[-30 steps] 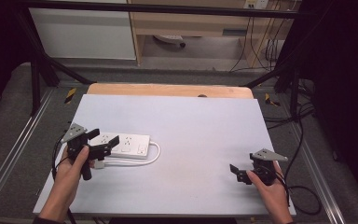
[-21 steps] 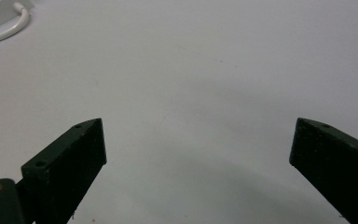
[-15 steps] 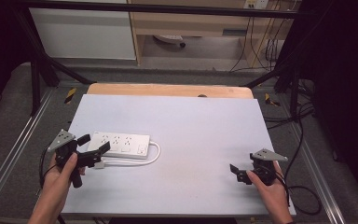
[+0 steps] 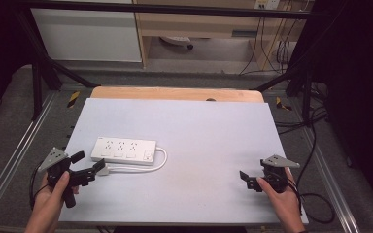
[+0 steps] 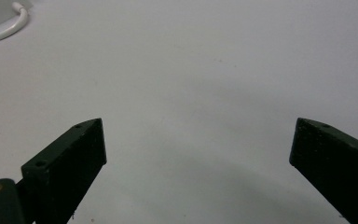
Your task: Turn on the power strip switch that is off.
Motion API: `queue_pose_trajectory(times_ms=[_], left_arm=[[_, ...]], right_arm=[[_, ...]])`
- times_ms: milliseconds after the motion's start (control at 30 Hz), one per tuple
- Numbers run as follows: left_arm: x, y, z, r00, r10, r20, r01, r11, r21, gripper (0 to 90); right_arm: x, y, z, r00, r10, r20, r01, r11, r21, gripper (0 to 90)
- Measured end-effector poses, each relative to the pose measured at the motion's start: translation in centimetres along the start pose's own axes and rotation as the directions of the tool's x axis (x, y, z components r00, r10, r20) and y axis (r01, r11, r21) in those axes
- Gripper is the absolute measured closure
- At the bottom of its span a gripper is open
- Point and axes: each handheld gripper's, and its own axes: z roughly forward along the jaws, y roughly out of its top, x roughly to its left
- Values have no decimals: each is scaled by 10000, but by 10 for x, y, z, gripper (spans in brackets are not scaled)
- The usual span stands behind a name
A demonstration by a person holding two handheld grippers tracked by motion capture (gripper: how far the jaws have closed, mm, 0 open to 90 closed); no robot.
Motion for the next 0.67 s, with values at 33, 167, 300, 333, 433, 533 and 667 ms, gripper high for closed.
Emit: queue_pose_trajectory(times_ms=[33,167,300,333,433,533,667], left_arm=[[1,-2,-1,10000,-53,1,53,10000,-1,81],[4,-12,-4,10000,29,-51,-28,9999,148,85],[5,-27,-6,9997,185,-154,-178,9987,487,87],[6,-31,-7,9996,202,-179,-192,9982,575,86],[9,-41,-10,9995,188,-250,-169,9970,761,89],[10,-47,-13,9991,262,-329,-233,9961,849,90],[9,-51,-8,9982,496,-337,-452,9919,1190,90]], right_arm=[[0,0,0,10000,2,3,-2,10000,3,42],[0,0,0,10000,-6,25,6,10000,7,42],[0,0,-1,10000,24,44,-24,10000,0,42],[0,0,-1,10000,11,54,-11,10000,-12,41],[0,-1,0,10000,-57,76,56,10000,50,39],[-1,-1,1,9999,-53,157,52,9999,93,38],[-3,-2,10,9988,-87,487,69,9993,367,37]])
